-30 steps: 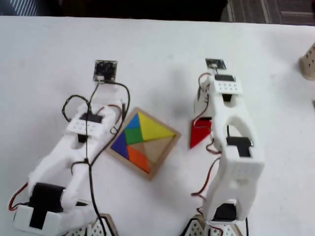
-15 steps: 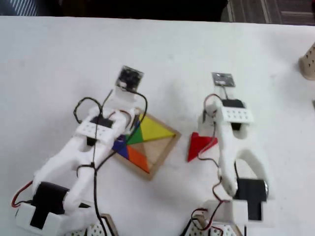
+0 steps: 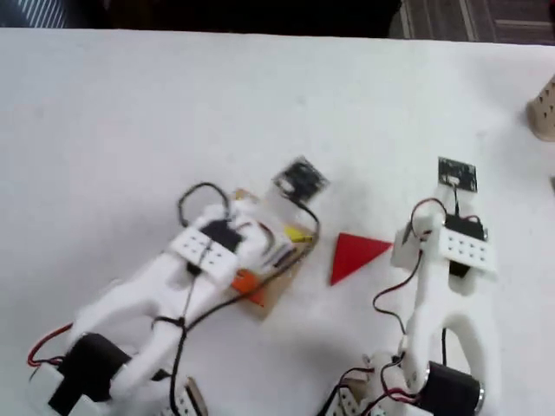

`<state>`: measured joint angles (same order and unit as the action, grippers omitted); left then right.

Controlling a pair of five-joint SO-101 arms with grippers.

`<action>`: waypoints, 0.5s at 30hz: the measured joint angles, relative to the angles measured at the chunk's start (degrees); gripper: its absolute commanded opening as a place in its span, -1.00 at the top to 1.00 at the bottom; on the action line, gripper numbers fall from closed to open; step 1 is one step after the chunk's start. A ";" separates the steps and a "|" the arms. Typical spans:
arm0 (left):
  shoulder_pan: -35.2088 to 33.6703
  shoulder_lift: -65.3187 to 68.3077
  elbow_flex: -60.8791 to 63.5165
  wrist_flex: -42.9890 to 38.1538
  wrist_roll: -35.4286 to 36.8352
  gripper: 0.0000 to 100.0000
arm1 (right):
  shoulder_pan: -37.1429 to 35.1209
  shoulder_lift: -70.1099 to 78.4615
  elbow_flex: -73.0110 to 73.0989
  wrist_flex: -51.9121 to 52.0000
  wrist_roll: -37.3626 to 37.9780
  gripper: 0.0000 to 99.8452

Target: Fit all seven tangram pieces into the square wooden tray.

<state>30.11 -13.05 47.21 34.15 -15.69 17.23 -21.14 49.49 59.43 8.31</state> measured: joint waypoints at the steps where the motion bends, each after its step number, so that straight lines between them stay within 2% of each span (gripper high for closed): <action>1: 1.23 0.53 -1.41 0.79 0.00 0.54 | 0.88 0.00 0.70 -0.62 0.62 0.96; 9: 6.51 15.56 -17.41 4.40 -3.08 0.54 | 4.13 0.00 3.78 -5.71 3.78 0.96; 13: 9.23 23.56 -26.90 9.49 -3.08 0.53 | 5.27 0.00 4.22 -7.30 3.87 0.96; 15: 11.08 26.81 -32.00 13.54 -3.08 0.45 | 5.36 0.00 4.48 -8.26 3.96 0.96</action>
<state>41.19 13.76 15.21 47.69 -18.77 22.59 -21.14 53.98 51.16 12.26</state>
